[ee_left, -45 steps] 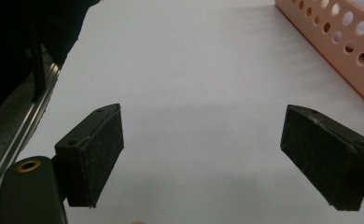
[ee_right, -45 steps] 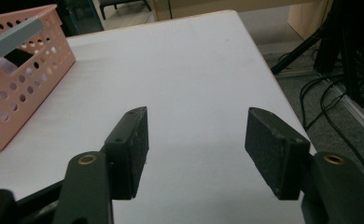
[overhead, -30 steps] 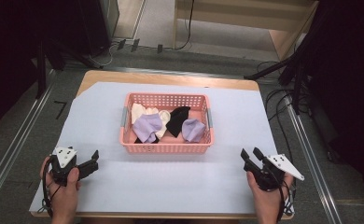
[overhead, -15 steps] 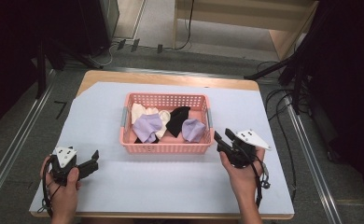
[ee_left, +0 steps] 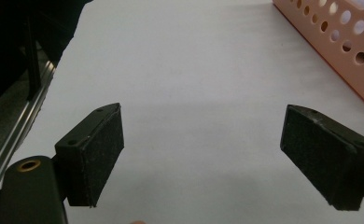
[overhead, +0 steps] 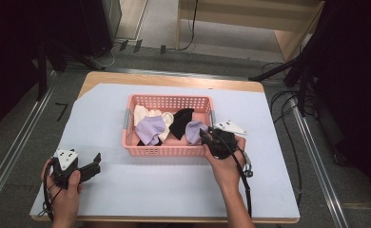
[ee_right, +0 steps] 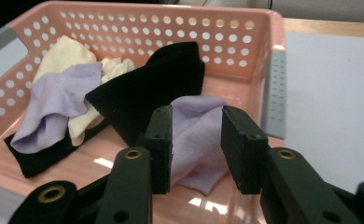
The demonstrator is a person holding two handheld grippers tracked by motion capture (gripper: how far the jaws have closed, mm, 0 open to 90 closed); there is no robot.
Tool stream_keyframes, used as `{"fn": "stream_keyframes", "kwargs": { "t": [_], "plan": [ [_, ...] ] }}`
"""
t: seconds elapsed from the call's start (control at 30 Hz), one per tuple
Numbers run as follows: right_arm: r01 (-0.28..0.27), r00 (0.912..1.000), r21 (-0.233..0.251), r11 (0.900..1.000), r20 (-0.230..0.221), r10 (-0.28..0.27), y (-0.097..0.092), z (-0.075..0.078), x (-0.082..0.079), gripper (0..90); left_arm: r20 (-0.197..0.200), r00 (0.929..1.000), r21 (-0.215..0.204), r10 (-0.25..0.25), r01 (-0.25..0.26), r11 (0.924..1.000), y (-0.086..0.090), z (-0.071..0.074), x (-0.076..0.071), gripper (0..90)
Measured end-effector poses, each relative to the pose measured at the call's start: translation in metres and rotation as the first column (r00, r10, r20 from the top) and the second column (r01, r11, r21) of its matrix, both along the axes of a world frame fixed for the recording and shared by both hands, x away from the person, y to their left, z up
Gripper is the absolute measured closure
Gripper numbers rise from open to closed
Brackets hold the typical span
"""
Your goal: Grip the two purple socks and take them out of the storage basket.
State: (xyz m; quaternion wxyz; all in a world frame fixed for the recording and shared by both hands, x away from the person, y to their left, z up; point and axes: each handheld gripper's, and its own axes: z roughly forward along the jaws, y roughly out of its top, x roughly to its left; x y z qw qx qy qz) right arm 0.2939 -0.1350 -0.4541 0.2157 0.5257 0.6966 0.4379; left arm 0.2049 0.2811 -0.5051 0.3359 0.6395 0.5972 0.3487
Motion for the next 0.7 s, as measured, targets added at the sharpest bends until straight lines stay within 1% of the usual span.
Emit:
{"fn": "stream_keyframes", "kwargs": {
  "t": [0.03,0.1,0.13,0.17,0.2,0.23,0.33,0.37,0.47,0.57,0.6,0.63,0.7],
  "plan": [
    [-0.006,0.9999,-0.029,0.9996,-0.009,0.006,0.007,-0.001,0.004,67.5,-0.002,1.0,-0.001,-0.002,0.002,1.0,0.0,0.0,0.0,14.7],
    [-0.003,0.9999,-0.057,0.9984,-0.014,0.003,0.013,-0.002,0.007,71.2,-0.003,1.0,-0.001,-0.003,0.003,1.0,0.0,0.0,0.0,14.7],
    [0.006,0.9998,-0.067,0.9977,-0.017,-0.007,0.015,-0.002,0.007,73.7,-0.003,1.0,-0.001,-0.004,0.004,1.0,0.0,0.0,0.0,14.7],
    [0.016,0.9996,-0.073,0.9972,-0.02,-0.018,0.016,-0.001,0.009,75.3,-0.002,1.0,-0.001,-0.004,0.004,1.0,0.0,0.0,0.0,14.7],
    [0.014,0.9995,-0.068,0.9976,-0.027,-0.016,0.017,-0.001,0.01,76.1,-0.014,0.9999,0.006,-0.007,0.007,1.0,0.0,0.001,0.0,14.7],
    [0.009,0.9992,-0.07,0.9975,-0.038,-0.012,0.02,0.0,0.012,76.6,-0.006,1.0,0.006,-0.008,0.008,1.0,0.0,0.0,0.0,14.7],
    [0.005,0.9974,-0.1,0.995,-0.072,-0.012,0.026,0.0,0.017,75.7,-0.007,0.9999,0.011,-0.01,0.01,0.9999,0.0,0.0,0.0,14.7],
    [-0.007,0.996,-0.103,0.9947,-0.089,-0.002,0.028,-0.001,0.019,75.0,-0.007,0.9999,0.011,-0.01,0.011,0.9999,0.0,0.0,0.0,14.7],
    [-0.004,0.9931,-0.131,0.9914,-0.117,-0.012,0.033,-0.002,0.023,74.5,-0.007,0.9999,0.011,-0.011,0.011,0.9999,0.0,0.0,0.0,14.7],
    [0.014,0.9891,-0.139,0.9902,-0.143,-0.035,0.035,-0.003,0.028,72.0,-0.007,0.9999,0.01,-0.012,0.012,0.9999,0.0,0.0,0.0,14.7],
    [0.014,0.9891,-0.139,0.9902,-0.143,-0.035,0.035,-0.003,0.028,72.0,-0.007,0.9999,0.01,-0.012,0.012,0.9999,0.0,0.0,0.0,14.7],
    [0.011,0.9815,-0.133,0.9911,-0.188,-0.036,0.037,-0.004,0.032,69.2,-0.009,0.9999,0.01,-0.013,0.013,0.9999,0.0,0.0,0.0,14.7],
    [0.008,0.9778,-0.136,0.9907,-0.206,-0.036,0.038,-0.003,0.034,67.5,-0.008,0.9999,0.011,-0.013,0.013,0.9999,0.0,0.0,0.0,14.7]
  ]
}}
